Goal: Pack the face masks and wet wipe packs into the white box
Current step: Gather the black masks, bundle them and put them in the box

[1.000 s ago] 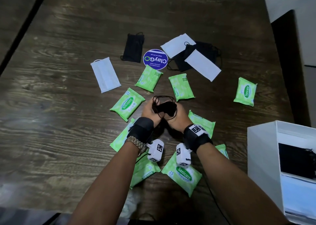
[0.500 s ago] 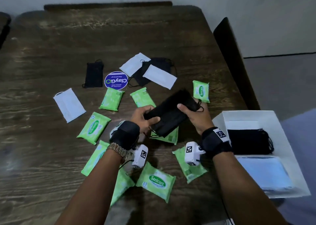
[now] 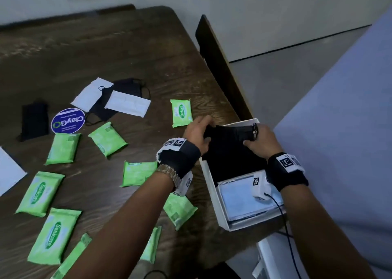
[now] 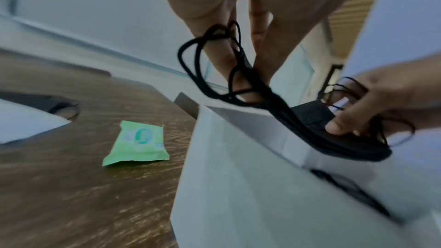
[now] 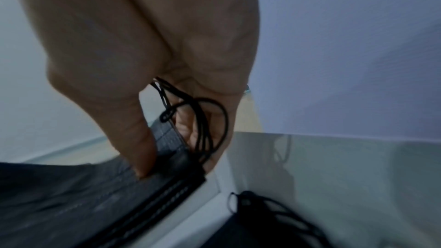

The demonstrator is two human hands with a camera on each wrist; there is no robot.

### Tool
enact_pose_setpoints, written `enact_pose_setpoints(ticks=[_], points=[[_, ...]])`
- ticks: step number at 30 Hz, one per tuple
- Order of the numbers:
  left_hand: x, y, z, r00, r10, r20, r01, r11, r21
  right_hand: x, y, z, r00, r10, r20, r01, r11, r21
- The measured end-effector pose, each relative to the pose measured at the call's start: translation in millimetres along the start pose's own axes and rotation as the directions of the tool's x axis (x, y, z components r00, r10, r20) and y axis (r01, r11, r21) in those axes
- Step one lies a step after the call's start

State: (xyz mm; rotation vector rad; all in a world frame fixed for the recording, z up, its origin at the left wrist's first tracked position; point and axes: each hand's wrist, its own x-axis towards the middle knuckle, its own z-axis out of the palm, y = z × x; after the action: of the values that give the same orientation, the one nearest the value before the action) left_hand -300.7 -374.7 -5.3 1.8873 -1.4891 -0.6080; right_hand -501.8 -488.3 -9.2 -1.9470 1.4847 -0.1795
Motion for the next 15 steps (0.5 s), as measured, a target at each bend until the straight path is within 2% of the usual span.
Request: enact_pose_setpoints(ticks=[2, 4, 5, 7, 10, 15], points=[[10.5, 9.9, 24.3, 0.979, -0.052, 0.196, 0.013, 0.980, 0.198, 4.0, 12.5, 1.7, 0.996, 0.071, 0.061, -0.060, 0.983, -0.172], [18.6, 18.9, 46.1, 0.904, -0.184, 0.386, 0.014, 0.914, 0.405, 7.0, 20.6, 6.3, 0.982, 0.131, 0.136, -0.078, 0.938, -0.339], [21.0, 19.3, 55.8, 0.865, -0.230, 0.445, 0.003, 0.891, 0.454, 8.1, 23.3, 8.6, 0.976, 0.145, 0.160, -0.073, 0.918, -0.390], [22.5, 19.4, 69.4, 0.822, -0.280, 0.497, -0.018, 0.858, 0.514, 9.5, 25.3, 12.1, 0.972, 0.148, 0.182, -0.052, 0.892, -0.449], [17.6, 17.9, 79.9, 0.803, -0.321, 0.502, -0.053, 0.801, 0.597, 10.8, 27.1, 18.6, 0.970, 0.134, 0.205, -0.012, 0.863, -0.505], [9.0, 18.9, 84.6, 0.789, -0.354, 0.502, -0.066, 0.764, 0.642, 8.7, 28.0, 22.0, 0.970, 0.125, 0.209, 0.004, 0.850, -0.527]])
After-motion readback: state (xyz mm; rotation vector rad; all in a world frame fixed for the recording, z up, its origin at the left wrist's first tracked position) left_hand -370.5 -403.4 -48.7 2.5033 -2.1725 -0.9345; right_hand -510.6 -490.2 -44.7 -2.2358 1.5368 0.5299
